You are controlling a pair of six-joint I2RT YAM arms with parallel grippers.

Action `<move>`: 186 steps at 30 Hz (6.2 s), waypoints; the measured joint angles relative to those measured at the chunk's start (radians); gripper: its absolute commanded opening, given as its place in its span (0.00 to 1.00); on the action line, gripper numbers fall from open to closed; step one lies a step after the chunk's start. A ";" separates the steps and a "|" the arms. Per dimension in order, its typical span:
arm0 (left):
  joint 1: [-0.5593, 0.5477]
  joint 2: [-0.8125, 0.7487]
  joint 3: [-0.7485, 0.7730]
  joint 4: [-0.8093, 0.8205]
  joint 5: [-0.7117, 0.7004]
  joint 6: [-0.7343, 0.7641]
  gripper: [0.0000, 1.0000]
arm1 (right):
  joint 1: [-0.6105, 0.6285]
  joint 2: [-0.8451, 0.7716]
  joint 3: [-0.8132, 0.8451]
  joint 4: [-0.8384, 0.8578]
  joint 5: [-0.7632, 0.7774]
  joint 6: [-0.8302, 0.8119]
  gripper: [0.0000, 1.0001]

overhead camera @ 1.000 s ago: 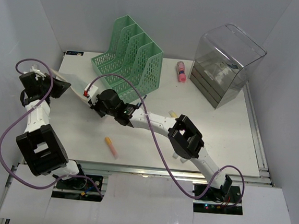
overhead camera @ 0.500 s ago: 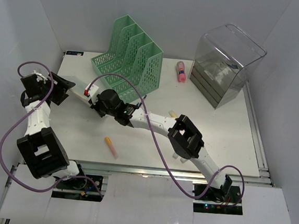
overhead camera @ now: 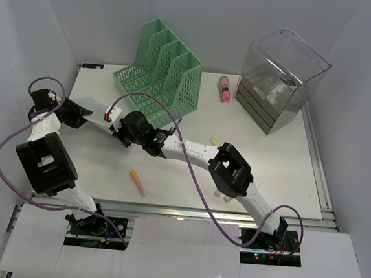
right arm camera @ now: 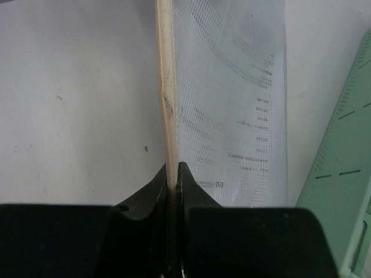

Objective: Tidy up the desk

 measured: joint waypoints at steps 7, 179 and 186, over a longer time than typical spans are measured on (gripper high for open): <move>0.000 0.007 0.022 -0.020 0.005 0.003 0.00 | 0.004 -0.014 -0.007 -0.021 -0.084 -0.045 0.39; -1.249 0.923 0.817 1.149 -0.272 -0.539 0.61 | -1.604 -1.544 -1.229 -0.298 -1.084 -0.058 0.75; -1.273 1.083 1.042 1.076 -0.362 -0.560 0.60 | -1.621 -1.554 -1.236 -0.255 -1.163 -0.040 0.76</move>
